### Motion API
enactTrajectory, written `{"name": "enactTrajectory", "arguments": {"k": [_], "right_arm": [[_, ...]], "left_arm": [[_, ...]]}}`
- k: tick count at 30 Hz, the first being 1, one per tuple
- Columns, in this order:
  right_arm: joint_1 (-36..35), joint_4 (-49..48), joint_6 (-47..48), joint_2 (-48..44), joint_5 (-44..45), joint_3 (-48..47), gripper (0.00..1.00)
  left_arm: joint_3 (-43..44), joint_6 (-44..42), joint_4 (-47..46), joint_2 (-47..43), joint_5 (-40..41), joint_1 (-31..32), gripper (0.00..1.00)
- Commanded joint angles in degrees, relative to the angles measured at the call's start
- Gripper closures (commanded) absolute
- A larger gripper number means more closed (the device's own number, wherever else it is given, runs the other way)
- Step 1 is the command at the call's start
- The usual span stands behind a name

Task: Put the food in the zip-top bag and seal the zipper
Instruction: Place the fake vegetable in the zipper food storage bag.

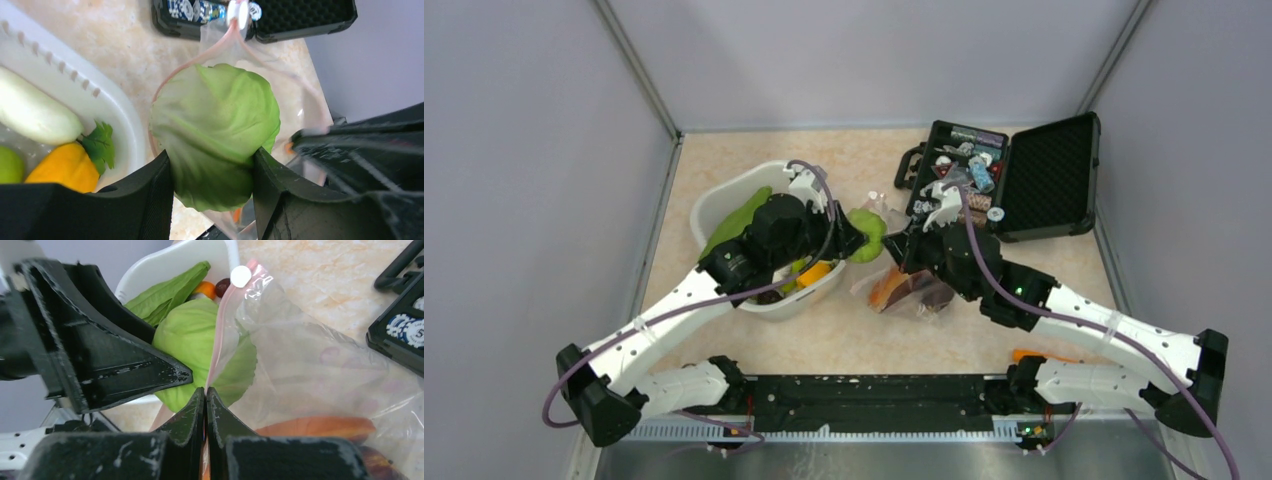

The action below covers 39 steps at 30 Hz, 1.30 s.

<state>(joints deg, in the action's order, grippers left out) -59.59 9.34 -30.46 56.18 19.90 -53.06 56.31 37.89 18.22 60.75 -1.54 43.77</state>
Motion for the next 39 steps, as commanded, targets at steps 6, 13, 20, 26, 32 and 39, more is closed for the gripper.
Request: {"name": "enactTrajectory", "arguments": {"k": [6, 13, 20, 26, 32, 39], "right_arm": [[-3.15, -1.72, 1.68, 1.29, 7.66, -3.64, 1.0], [-3.09, -8.78, -0.32, -1.63, 6.16, -1.13, 1.0], [-3.03, -7.83, -0.34, -0.86, 7.49, -3.41, 1.0], [-3.0, -4.75, -0.3, 1.9, 8.77, -4.79, 1.0], [-3.07, -6.44, 0.27, 1.39, 7.15, -4.58, 1.0], [-3.0, -8.07, 0.34, 0.63, 6.64, -4.78, 1.0]], "left_arm": [[20.98, -6.42, 15.73, 9.9, 6.38, 5.36, 0.87], [21.46, -6.42, 17.96, 12.9, 10.87, 6.9, 0.81], [23.3, -7.88, 17.9, 13.75, 12.0, 8.69, 0.77], [23.74, -9.74, 9.76, 11.45, -0.6, 8.7, 0.58], [26.37, -11.95, 15.67, 13.93, 5.79, 8.77, 0.48], [24.65, -10.43, 13.86, 15.75, 8.07, 8.76, 0.3]]}}
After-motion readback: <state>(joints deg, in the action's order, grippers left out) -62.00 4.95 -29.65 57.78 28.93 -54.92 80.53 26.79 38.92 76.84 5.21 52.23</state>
